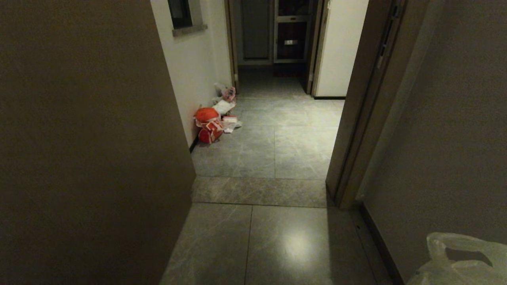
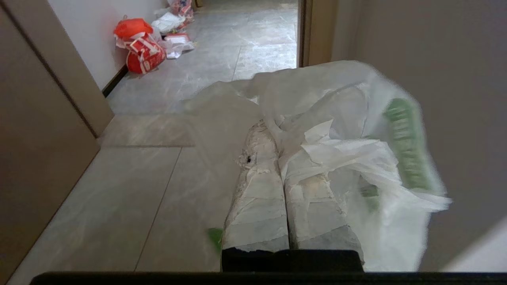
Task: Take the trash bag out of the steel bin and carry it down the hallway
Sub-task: Put the trash bag at the door
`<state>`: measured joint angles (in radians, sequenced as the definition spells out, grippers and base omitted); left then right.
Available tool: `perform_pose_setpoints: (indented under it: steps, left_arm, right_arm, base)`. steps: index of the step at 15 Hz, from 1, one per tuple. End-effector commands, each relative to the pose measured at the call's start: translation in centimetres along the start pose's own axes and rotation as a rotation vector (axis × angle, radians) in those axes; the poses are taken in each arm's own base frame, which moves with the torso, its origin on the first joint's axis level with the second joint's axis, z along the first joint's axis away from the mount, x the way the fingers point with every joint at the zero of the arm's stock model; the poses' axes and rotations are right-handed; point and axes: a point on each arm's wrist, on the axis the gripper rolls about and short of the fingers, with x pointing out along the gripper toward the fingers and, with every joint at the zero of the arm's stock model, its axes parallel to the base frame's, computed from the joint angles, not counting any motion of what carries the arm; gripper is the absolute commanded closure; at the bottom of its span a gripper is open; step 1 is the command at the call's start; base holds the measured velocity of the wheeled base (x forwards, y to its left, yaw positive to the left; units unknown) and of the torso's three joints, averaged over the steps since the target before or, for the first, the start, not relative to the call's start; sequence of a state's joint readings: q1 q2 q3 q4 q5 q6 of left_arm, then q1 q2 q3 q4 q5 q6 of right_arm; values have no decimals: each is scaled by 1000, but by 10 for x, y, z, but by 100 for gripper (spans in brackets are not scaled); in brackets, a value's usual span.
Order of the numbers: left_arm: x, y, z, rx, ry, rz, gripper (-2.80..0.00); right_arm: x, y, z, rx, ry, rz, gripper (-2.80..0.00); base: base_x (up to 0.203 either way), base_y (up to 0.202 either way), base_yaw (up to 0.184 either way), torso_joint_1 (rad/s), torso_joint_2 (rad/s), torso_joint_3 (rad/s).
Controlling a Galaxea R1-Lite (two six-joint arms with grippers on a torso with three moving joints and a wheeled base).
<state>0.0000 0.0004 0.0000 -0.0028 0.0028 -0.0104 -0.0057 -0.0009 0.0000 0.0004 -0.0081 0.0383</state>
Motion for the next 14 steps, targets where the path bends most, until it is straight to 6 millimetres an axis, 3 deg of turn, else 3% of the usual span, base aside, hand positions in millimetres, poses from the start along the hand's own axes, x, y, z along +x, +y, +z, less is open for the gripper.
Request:
perform_pose_setpoints:
  steps: [1, 14]
  left_arm:
    - [0, 0, 0, 0, 2, 1, 0]
    - [0, 0, 0, 0, 1, 1, 0]
  right_arm:
    - [0, 0, 0, 0, 2, 0, 0]
    - [0, 0, 0, 0, 0, 0, 0]
  base:
    - [194, 0, 0, 7, 0, -5]
    - [192, 0, 1, 3, 2, 1]
